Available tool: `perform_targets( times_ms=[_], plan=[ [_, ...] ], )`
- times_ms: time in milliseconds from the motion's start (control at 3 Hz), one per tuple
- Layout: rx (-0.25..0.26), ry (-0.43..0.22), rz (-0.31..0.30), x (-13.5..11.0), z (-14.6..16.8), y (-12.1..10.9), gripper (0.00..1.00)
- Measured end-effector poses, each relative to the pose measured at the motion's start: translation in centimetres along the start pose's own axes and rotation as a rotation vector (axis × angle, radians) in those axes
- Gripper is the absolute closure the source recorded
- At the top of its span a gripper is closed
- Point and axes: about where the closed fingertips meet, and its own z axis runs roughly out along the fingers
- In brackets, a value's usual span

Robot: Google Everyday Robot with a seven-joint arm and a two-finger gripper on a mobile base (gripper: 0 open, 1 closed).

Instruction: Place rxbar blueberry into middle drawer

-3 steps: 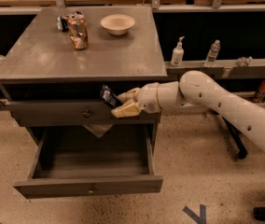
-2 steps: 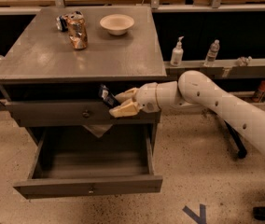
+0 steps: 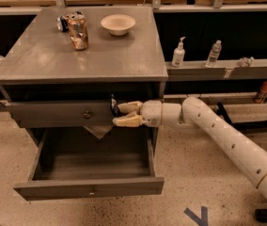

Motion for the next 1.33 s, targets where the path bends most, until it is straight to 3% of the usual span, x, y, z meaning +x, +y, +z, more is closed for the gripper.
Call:
perform_targets(
  times_ms=[333, 667, 1000, 1333],
  plan=[
    [-0.166, -0.105, 0.075, 9.4, 0.9, 3.6, 1.00],
    [-0.286, -0.083, 0.120, 15.6, 2.5, 6.7, 1.00],
    [-0.282, -0.075, 0.117, 15.8, 2.6, 6.7, 1.00],
    [-0.197, 0.054, 0.065, 19.3, 3.3, 5.9, 1.00]
  ],
)
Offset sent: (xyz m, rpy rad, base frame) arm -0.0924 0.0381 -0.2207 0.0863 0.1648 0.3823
